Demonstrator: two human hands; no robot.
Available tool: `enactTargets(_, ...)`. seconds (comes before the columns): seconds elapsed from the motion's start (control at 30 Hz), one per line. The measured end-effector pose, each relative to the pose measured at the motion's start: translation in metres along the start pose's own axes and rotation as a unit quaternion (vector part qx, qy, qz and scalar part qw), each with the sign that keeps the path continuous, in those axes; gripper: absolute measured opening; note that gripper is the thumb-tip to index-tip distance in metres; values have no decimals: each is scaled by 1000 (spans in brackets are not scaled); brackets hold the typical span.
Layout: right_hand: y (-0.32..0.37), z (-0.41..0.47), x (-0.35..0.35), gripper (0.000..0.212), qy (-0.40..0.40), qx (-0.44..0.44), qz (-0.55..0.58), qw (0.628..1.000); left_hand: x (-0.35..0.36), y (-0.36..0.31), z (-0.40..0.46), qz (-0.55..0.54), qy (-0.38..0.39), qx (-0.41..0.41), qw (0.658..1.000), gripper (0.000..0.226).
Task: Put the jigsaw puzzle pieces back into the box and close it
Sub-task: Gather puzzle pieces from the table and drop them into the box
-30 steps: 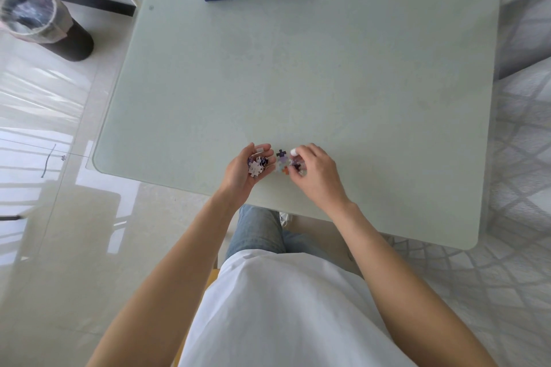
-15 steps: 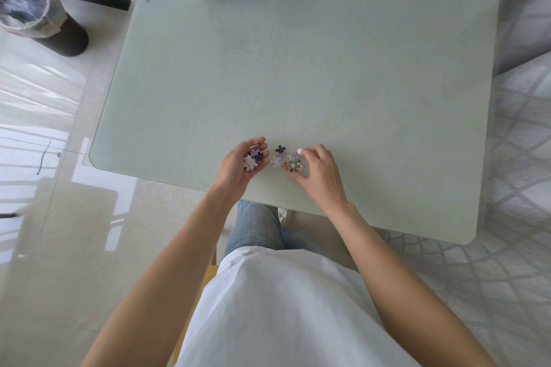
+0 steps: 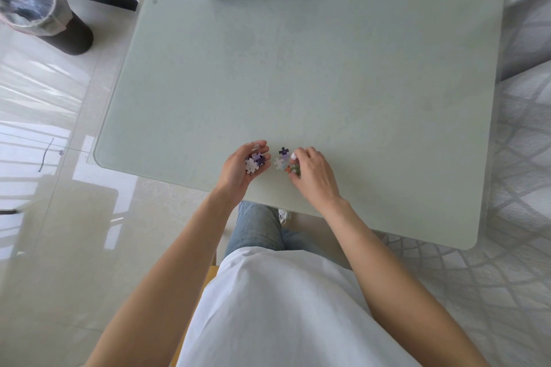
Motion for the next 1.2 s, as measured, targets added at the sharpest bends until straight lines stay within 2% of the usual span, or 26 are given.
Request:
enactTargets(0.27,5,-2,-2,28,-26,-22,-10,999,-3,-1,-4,59,-6,36,998,12)
enactTargets(0.43,1,11,-14,24,-71,32,61,995,3,-1,-2,28,1,19,999,14)
enactTargets(0.53,29,14,-29,24,-86,-5,109,990,13,3,-5,25,29,-8,999,20)
enactTargets(0.67,51,8,-33,29,-69,-62,90,992,22,9,-13,0,56,-51,997,31)
enactTargets(0.73,40,5,-42,31,-105,-46,116,987,21,9,-12,-19,66,-61,996,30)
enactTargets(0.8,22,-1,-50,24,-155,-23,145,977,19,11,-11,-26,73,-70,995,28)
enactTargets(0.9,7,-8,-42,12,-155,37,194,968,23,15,-13,-32,89,-98,991,27)
enactTargets(1.03,-8,-12,-35,10,-181,86,203,958,35,9,-11,-56,82,-100,990,27)
enactTargets(1.2,-23,-34,-5,35,-27,41,60,997,24,-5,-1,-32,61,-45,997,25)
Point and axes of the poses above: each hand's wrist, its own z-axis towards the middle knuckle, its own x-axis out of the palm, y = z × x, the point moved 6 cm from there along z, towards the middle knuckle, and after that the axes turned 14 degrees about -y, right-handed, at the moved point
